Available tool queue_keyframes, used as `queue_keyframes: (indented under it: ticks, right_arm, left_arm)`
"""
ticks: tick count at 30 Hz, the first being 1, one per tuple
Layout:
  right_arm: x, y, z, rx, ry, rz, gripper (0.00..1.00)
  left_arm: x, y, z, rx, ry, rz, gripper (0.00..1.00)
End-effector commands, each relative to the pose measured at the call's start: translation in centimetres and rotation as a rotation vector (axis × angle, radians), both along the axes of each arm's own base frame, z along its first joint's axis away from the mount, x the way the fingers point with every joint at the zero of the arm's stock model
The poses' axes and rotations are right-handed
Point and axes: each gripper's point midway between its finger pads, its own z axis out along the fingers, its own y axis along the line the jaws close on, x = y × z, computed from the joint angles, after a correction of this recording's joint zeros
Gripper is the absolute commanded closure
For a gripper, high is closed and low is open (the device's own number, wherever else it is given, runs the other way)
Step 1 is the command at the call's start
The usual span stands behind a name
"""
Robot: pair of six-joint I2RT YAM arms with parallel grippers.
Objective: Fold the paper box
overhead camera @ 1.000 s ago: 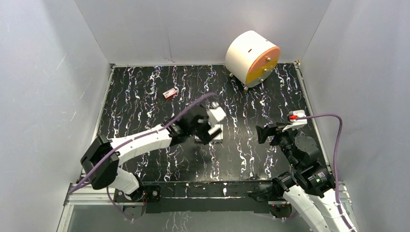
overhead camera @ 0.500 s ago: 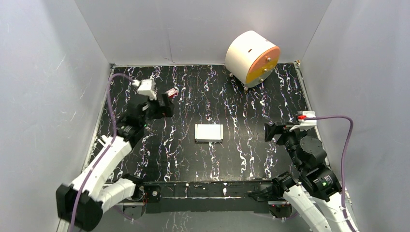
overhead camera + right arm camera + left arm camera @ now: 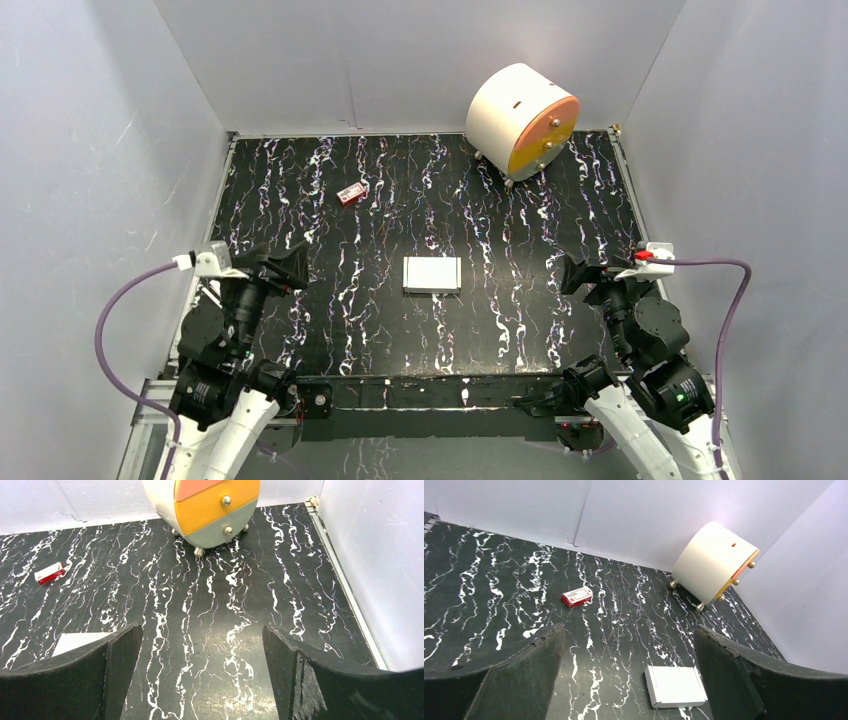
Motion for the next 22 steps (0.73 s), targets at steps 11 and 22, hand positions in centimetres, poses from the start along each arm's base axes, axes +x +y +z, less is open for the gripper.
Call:
queue_keyframes:
  ticks: [11, 22]
  right_arm:
    - [0.2, -1.0, 0.4, 0.019, -0.023, -0.063, 0.02]
    - [0.3, -1.1, 0.4, 0.016, -0.023, -0.070, 0.02]
  left_arm:
    - [-2.4, 2.2, 1.0, -0.015, -0.138, 0.066, 0.04]
    - [-2.8, 2.5, 1.5, -0.020, -0.161, 0.075, 0.04]
